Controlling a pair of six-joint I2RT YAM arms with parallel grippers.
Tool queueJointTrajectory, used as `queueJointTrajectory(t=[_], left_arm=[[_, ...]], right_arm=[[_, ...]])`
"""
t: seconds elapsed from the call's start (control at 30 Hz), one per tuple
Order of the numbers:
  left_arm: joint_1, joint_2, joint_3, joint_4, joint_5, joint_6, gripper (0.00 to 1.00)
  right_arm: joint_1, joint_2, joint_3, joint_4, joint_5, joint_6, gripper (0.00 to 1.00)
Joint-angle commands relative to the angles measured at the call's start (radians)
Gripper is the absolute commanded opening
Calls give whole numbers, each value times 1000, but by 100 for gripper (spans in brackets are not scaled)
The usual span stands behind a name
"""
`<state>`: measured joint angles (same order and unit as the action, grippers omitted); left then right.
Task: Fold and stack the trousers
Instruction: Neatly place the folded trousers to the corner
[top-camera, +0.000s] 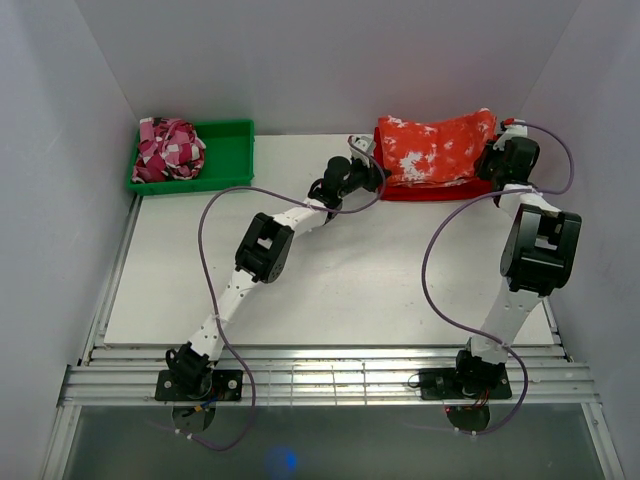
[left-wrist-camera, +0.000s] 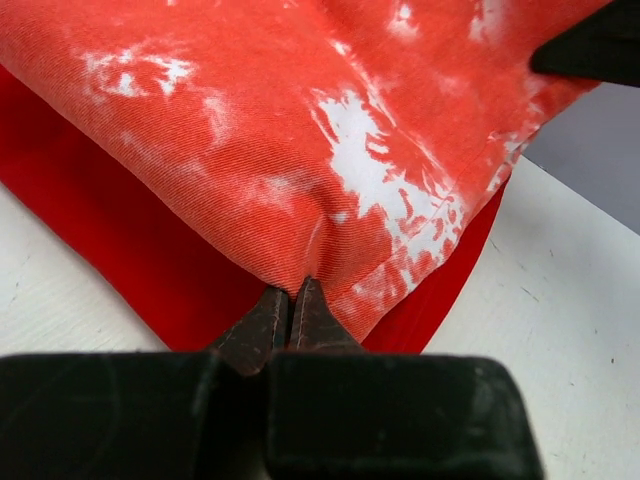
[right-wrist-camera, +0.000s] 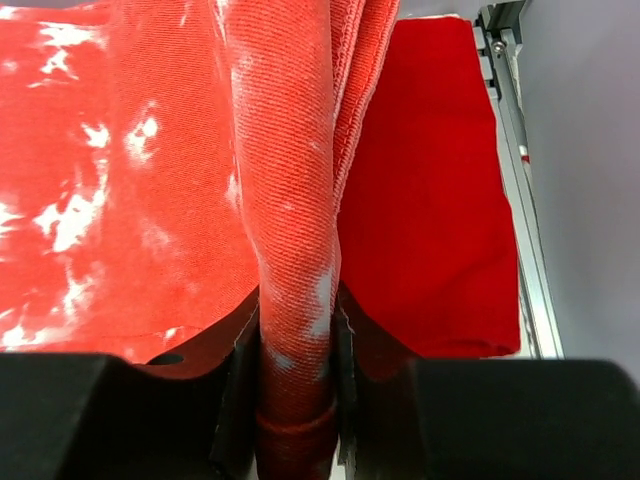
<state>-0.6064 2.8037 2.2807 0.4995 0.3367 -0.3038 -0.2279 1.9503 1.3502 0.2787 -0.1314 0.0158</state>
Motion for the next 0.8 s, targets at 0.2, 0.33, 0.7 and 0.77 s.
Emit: queueJointTrajectory(t=[0.2, 0.33, 0.7, 0.77], left_arm=[[16, -41, -52, 139, -50, 120, 0], [30, -4, -50, 129, -67, 132, 0], [42, -173, -263, 103, -62, 158, 98], [53, -269, -332, 91, -44, 158, 98]], right_arm=[[-36, 101, 113, 223, 71, -62, 8], [-36, 130, 109, 228, 101, -92, 8], [-36, 222, 236, 107, 124, -100, 74], [-37, 199, 248, 68, 166, -96, 89]])
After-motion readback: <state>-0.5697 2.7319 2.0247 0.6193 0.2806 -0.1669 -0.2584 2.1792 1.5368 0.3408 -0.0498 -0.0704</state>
